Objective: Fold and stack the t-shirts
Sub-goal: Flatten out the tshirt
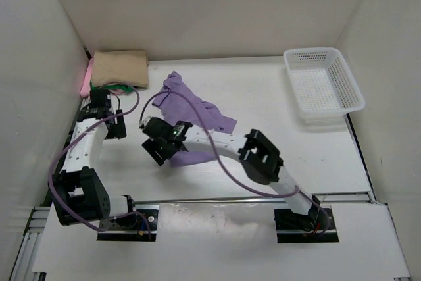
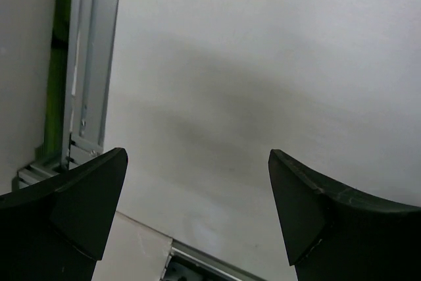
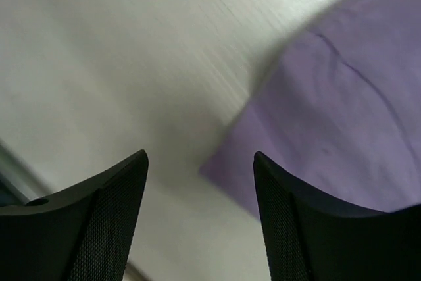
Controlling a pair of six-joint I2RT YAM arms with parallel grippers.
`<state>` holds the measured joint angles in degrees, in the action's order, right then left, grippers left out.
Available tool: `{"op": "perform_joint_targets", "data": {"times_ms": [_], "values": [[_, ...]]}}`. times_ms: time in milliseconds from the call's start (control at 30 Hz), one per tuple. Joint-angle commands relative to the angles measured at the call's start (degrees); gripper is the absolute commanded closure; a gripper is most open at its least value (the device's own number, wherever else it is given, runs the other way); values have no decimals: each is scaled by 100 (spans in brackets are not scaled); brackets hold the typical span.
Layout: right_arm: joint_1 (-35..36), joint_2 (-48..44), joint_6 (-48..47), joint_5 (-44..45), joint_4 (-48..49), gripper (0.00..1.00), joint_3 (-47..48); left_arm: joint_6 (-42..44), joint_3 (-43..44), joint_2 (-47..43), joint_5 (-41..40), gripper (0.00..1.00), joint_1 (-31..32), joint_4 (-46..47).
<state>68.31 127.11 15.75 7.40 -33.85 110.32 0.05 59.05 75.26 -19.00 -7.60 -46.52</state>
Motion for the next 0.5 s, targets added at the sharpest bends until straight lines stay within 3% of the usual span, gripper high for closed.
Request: {"op": "perform_joint_targets", "data": {"times_ms": [0,200,333,400,467], "values": [[-55,762,-108,208,-1027,31,621,-5,-270,-372,362,0,-312,-32],[-55,763,288,1070,-1203,33,211,-5,-324,-495,485,0,-313,-155],[-2,701,481,984,-1308,38,-11,-5,-157,-495,608,0,-313,-260],[-2,754,421,458,-1362,39,-11,-5,-157,-495,661,0,-313,-261],[-2,815,176,-139,-1362,56,-72,-5,-157,-548,661,0,-313,-261]]}}
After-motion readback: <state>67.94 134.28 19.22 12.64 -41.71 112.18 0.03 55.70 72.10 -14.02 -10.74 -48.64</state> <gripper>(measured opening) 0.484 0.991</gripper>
